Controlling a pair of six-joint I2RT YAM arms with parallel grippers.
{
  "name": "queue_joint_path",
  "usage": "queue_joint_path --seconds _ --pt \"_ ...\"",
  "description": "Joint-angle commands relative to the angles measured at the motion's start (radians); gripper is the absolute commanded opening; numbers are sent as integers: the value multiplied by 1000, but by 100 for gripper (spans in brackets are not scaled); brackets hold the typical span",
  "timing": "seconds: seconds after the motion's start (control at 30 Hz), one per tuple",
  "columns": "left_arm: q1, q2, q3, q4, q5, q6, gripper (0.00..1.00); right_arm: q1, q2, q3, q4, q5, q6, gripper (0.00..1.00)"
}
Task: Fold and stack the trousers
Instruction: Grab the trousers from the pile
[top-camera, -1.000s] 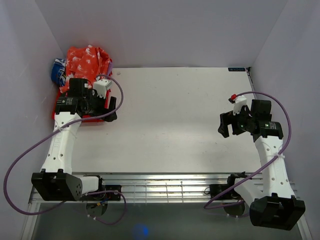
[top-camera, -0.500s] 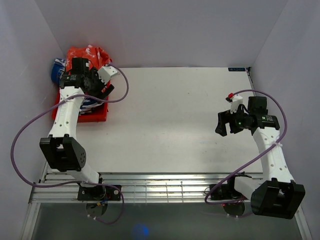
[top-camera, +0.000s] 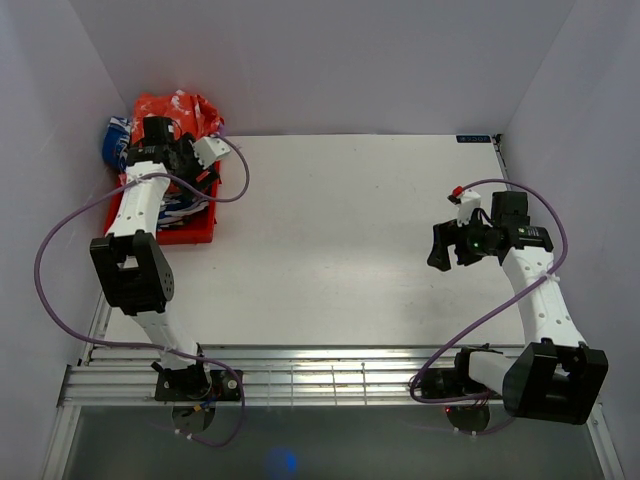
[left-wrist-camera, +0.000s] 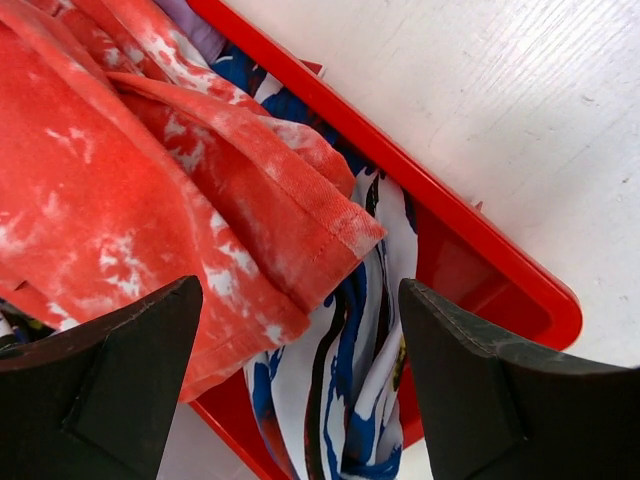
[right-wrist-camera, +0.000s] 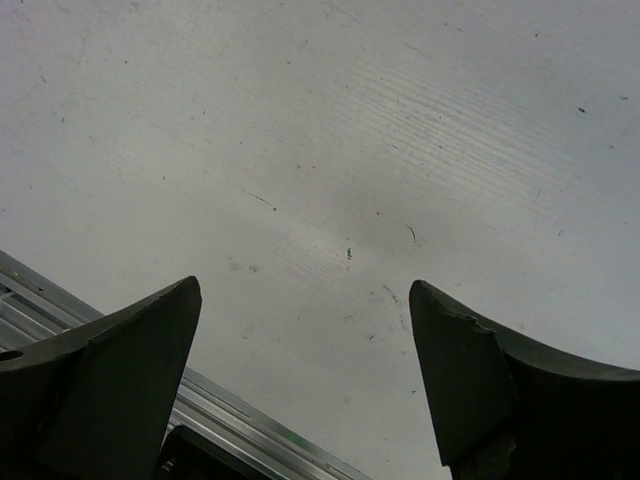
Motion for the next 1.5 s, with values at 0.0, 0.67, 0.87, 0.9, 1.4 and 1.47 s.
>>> queue_joint_path --seconds 0.0,0.67,0.87,0.9,1.4,1.47 --pt "12 3 -52 100 10 37 90 -1 18 -3 31 -27 -9 90" --pt "20 79 -35 486 -205 -94 0 -1 6 6 71 -33 38 90" --pt "21 -4 121 495 -160 -297 0 -1 5 32 69 -41 40 90" --pt "21 -26 166 505 -156 -328 0 -1 6 37 71 -41 38 90" --pt "-31 -141 482 716 215 -905 0 -1 46 149 129 -110 87 90" --pt "-81 -167 468 803 269 -960 0 -1 28 132 177 -168 119 90"
